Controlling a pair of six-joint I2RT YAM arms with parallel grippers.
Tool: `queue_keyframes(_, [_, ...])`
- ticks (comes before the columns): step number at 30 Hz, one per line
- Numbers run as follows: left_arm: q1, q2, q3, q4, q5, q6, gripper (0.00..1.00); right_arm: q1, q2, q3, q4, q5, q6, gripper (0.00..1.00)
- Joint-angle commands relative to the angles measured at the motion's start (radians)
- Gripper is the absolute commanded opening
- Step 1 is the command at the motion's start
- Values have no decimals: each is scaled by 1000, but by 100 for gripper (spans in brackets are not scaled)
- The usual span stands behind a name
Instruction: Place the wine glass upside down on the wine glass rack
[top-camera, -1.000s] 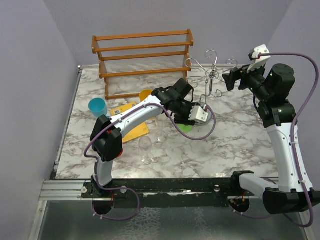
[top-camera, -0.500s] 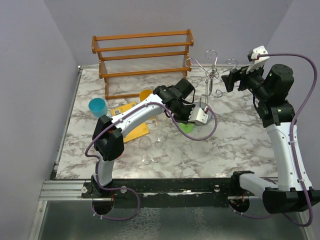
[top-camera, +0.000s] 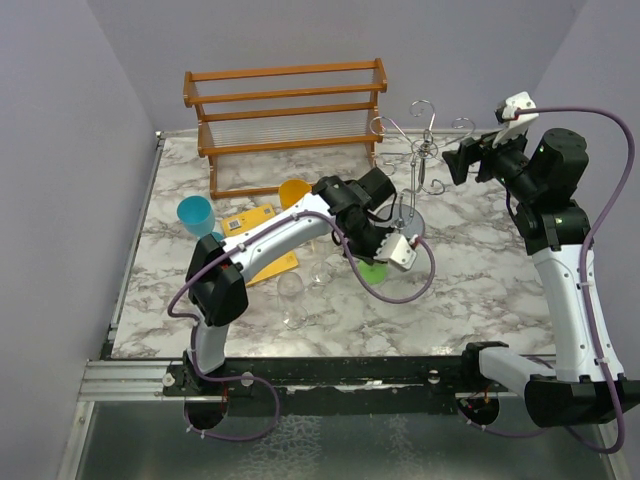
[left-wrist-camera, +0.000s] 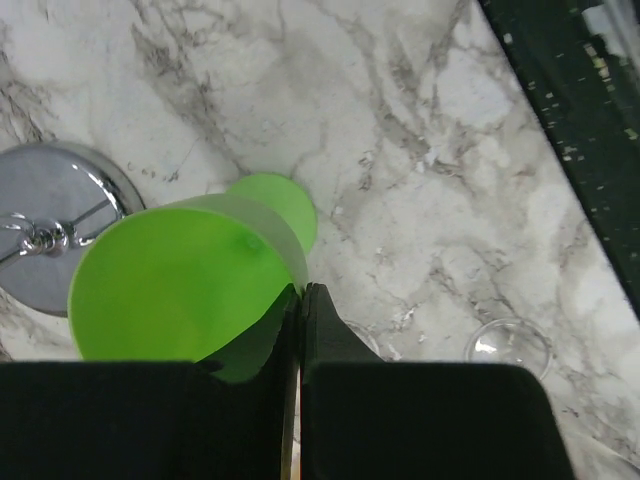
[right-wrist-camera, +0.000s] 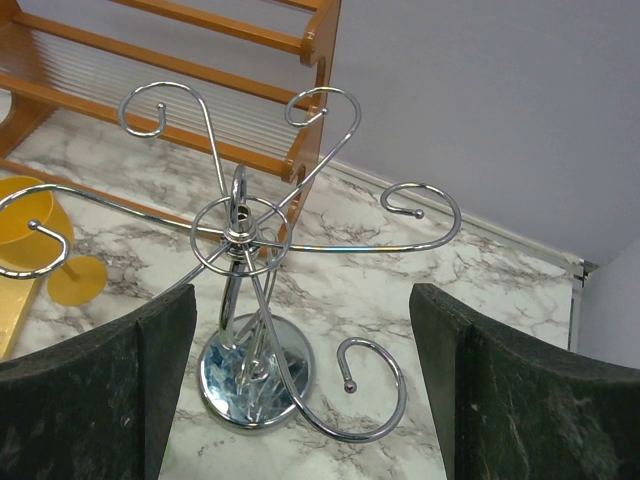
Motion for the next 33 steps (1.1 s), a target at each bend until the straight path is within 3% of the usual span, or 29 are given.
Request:
queue_keyframes(1, [-14, -168, 9, -72, 171, 17, 0, -4, 22, 50, 2, -79, -14, 85])
queue_keyframes(7, [-15, -305, 50, -31, 234, -124, 0, -4, 38, 115, -46, -140, -10, 85])
queue_keyframes(15, [-3, -452, 109, 94, 185, -369, 0, -4, 76, 246, -102, -272, 122, 84])
queue_keyframes(25, [269, -543, 215, 338, 224, -750, 0, 3, 149, 351, -122, -432, 247, 78])
queue_keyframes(33, [313, -524, 309, 489, 90, -860, 0, 43, 221, 401, -107, -474, 337, 74])
